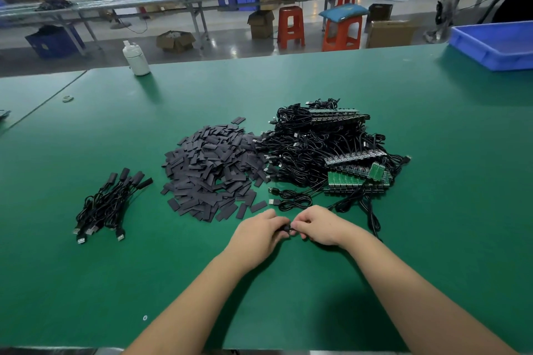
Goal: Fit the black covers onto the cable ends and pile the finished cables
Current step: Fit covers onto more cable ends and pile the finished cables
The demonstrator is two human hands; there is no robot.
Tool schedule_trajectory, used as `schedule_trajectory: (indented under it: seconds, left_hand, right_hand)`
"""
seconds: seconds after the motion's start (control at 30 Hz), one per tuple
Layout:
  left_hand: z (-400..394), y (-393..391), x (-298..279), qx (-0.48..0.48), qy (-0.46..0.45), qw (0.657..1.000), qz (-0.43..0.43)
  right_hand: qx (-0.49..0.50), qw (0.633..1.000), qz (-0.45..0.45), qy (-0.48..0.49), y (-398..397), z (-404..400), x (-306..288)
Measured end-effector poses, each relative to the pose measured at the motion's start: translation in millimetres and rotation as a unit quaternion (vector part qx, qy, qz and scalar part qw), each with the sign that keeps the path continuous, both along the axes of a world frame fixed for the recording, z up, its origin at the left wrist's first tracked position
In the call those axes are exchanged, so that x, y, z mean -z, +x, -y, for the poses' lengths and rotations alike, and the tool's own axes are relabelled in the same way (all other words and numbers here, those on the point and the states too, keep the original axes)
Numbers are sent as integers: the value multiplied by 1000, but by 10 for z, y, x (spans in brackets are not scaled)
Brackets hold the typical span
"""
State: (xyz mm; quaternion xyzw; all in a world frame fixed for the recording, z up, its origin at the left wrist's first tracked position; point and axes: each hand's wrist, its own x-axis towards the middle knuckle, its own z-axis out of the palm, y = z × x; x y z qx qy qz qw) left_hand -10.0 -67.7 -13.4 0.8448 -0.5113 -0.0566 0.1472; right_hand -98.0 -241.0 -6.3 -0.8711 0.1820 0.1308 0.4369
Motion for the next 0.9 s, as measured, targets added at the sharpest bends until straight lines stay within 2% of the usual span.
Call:
schedule_trajectory:
  seconds: [0.1, 0.37, 0.63, 0.9]
  left_hand:
    - [-30, 7, 27, 5, -14, 999, 34]
    - [-22, -29, 64, -20, -93, 990, -101]
    - [-14, -77, 87, -12, -108, 989, -99]
    - [-17, -109, 150, -23, -167, 979, -113]
  right_hand:
    - [-5, 1000, -7, 18, -13, -22, -6]
    - [13, 998, 2, 66, -54, -28, 16]
    - [13, 1000, -1, 13, -19, -60, 50]
    - [33, 998, -4, 55, -29, -70, 66]
